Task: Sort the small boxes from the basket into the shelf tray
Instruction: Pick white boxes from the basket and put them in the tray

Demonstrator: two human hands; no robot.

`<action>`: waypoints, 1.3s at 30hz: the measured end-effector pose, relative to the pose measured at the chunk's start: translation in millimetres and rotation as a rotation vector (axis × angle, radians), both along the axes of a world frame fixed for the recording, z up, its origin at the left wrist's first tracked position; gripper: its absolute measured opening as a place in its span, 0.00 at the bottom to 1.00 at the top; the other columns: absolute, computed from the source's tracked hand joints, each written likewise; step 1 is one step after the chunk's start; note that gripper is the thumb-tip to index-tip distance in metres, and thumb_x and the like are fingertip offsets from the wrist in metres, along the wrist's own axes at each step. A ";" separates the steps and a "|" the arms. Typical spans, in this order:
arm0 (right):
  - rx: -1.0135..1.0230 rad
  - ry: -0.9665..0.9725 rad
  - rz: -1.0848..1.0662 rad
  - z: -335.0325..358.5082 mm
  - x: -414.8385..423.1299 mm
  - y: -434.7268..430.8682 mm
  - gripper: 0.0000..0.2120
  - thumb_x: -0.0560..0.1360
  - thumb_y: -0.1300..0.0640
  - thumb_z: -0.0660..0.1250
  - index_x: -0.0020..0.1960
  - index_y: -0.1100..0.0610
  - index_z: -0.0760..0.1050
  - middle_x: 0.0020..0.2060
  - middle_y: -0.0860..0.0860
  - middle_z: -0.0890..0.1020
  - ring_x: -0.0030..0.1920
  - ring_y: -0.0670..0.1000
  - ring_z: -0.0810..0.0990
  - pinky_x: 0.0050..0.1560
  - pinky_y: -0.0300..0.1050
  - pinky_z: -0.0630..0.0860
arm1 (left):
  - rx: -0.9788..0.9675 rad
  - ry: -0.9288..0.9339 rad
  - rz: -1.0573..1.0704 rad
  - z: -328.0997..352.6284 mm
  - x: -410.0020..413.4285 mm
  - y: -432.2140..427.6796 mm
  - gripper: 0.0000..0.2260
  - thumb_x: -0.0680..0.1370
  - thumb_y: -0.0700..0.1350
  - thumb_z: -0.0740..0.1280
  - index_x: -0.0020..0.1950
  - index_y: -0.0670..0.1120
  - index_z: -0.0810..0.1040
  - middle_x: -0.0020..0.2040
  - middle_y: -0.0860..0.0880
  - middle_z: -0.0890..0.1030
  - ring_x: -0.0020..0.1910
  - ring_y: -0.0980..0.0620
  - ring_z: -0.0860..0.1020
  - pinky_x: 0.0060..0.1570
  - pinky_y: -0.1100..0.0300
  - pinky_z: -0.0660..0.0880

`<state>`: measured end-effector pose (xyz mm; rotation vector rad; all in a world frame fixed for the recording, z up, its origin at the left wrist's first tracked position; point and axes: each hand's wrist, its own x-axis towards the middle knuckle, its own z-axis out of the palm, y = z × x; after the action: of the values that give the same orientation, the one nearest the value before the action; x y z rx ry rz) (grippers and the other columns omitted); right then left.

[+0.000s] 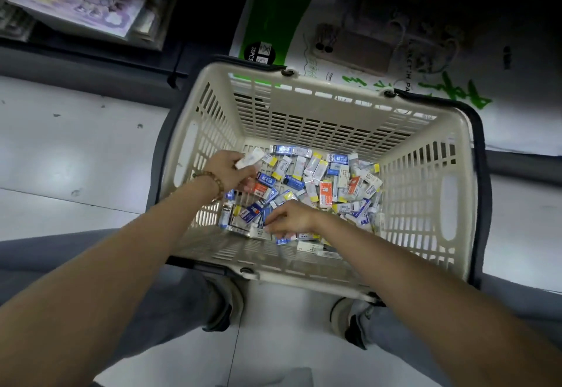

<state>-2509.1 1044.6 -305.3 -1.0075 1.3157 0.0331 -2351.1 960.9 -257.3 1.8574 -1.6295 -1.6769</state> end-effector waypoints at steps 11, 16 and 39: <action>-0.167 0.057 0.233 -22.8 34.0 -2.2 0.15 0.73 0.55 0.71 0.58 0.59 0.80 0.58 0.55 0.81 0.59 0.53 0.78 0.60 0.44 0.73 | -0.107 0.416 0.258 75.0 34.1 0.9 0.06 0.78 0.47 0.64 0.51 0.45 0.76 0.43 0.50 0.80 0.35 0.58 0.81 0.37 0.66 0.78; -0.195 0.032 0.189 -31.9 31.9 2.7 0.15 0.73 0.58 0.71 0.58 0.61 0.79 0.57 0.56 0.81 0.57 0.52 0.78 0.57 0.41 0.72 | -0.113 0.462 0.242 82.8 29.5 4.6 0.08 0.79 0.47 0.61 0.49 0.45 0.76 0.39 0.51 0.78 0.33 0.58 0.79 0.36 0.65 0.78; -0.385 -0.444 -0.518 131.5 21.5 -62.5 0.05 0.74 0.64 0.67 0.47 0.58 0.80 0.32 0.48 0.83 0.32 0.42 0.80 0.38 0.31 0.78 | 0.161 0.440 0.080 97.6 58.3 4.1 0.17 0.72 0.54 0.67 0.51 0.41 0.78 0.46 0.42 0.84 0.44 0.48 0.84 0.38 0.65 0.79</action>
<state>-2487.6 982.1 -173.8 -0.8934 1.1502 -0.8195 -2292.8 965.0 -159.7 1.4480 -1.2595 -2.0485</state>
